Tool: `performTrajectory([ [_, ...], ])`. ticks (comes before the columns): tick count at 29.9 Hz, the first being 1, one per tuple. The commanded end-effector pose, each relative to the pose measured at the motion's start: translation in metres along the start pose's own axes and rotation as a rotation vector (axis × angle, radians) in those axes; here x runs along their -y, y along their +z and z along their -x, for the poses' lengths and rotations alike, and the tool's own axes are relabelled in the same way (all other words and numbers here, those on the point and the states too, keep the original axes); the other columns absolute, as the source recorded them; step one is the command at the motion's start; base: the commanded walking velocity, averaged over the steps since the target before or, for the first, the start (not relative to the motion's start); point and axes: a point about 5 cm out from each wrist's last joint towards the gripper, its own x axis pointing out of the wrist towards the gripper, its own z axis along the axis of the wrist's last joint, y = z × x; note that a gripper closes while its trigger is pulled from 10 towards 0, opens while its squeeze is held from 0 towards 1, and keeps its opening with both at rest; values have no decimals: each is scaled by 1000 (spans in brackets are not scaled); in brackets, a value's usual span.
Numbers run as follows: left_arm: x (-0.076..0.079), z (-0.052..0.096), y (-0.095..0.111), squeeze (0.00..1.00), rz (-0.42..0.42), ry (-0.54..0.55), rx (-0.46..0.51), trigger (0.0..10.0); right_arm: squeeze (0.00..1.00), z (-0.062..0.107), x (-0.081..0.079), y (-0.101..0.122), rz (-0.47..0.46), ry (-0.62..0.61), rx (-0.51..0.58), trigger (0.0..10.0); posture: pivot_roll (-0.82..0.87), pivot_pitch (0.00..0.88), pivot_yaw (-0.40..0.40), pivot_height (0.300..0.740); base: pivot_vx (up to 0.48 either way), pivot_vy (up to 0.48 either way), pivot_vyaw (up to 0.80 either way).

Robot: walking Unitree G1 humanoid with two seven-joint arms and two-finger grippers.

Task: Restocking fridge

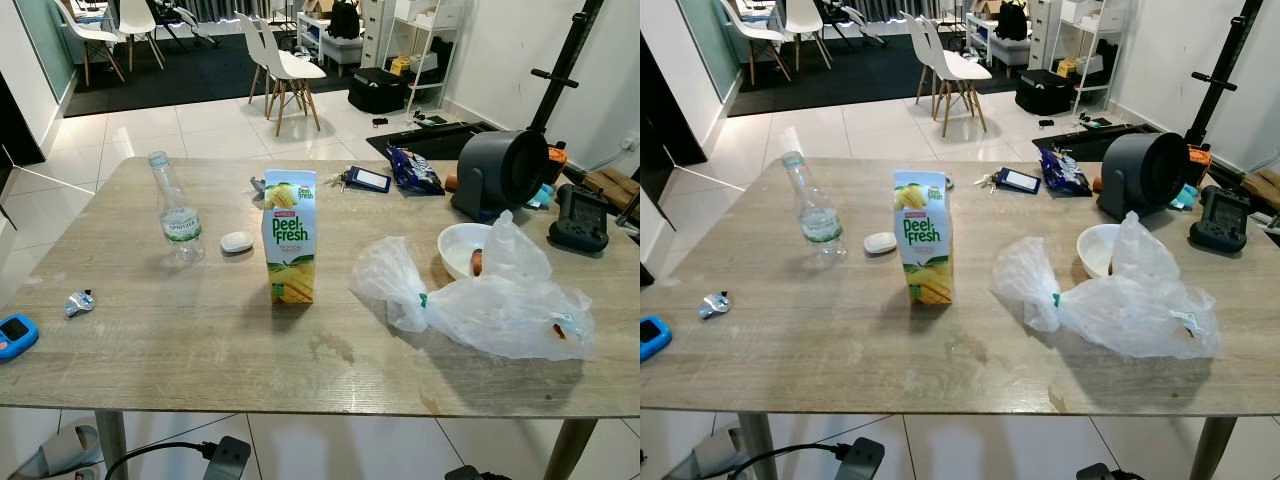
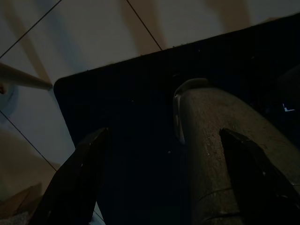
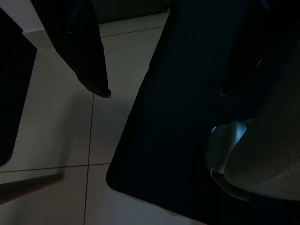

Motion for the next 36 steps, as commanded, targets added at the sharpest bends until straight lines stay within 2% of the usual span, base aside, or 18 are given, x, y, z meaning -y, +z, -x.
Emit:
performTrajectory([
  [1,-2,1,-7,0,7,3,-30,10000,0,0,0,0,11,-3,-3,10000,52,0,-27,740,0,0,0],
  [36,-1,0,-5,0,14,6,-22,10000,0,0,2,1,3,-1,3,10000,57,0,-11,740,0,0,0],
])
